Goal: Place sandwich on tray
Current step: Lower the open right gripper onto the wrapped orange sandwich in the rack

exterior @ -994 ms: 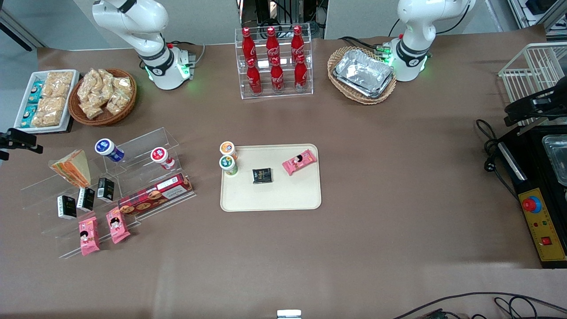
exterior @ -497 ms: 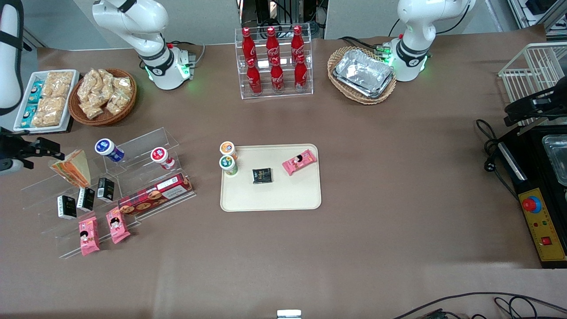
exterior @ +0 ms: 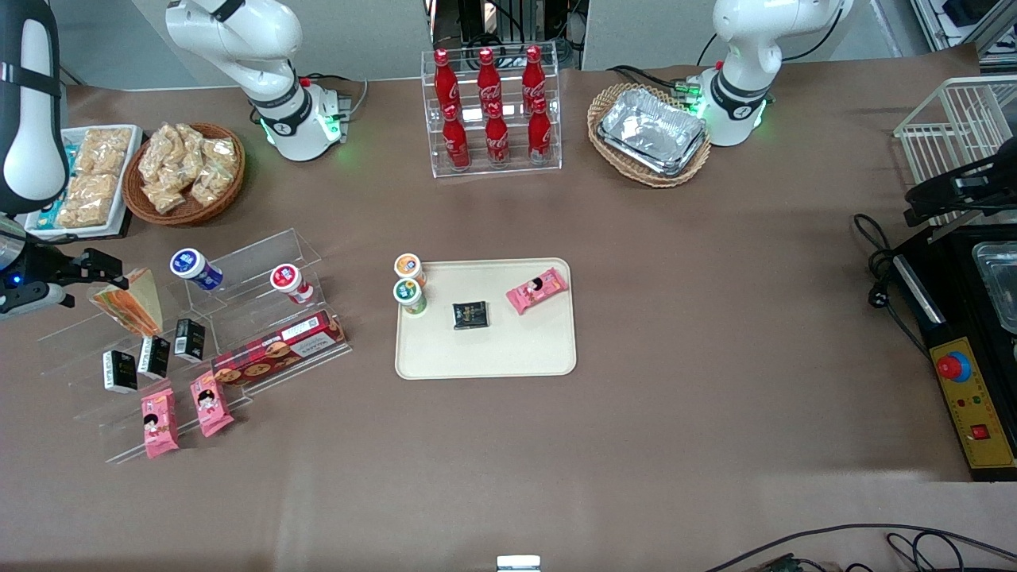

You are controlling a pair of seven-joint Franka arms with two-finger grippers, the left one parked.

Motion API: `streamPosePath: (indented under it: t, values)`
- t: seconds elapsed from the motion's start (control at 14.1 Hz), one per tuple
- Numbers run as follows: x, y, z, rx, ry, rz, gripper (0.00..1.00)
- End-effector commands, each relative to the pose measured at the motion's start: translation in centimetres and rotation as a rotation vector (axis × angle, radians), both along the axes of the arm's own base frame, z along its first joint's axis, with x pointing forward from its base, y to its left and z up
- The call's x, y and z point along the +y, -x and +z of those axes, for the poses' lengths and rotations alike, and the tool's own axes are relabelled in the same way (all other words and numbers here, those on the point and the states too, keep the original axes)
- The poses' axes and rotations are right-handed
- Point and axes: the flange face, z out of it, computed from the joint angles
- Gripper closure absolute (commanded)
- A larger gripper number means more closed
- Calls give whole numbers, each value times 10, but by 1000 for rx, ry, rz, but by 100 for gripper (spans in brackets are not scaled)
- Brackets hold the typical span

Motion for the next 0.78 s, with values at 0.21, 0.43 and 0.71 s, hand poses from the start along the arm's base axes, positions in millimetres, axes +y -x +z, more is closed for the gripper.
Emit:
streamPosePath:
  t: [0.21, 0.43, 0.71]
  values:
    - [-4, 21, -23, -37, 49, 34, 0]
    - [-2, 24, -32, -42, 51, 36, 0]
    - [-11, 25, -39, -48, 57, 23, 0]
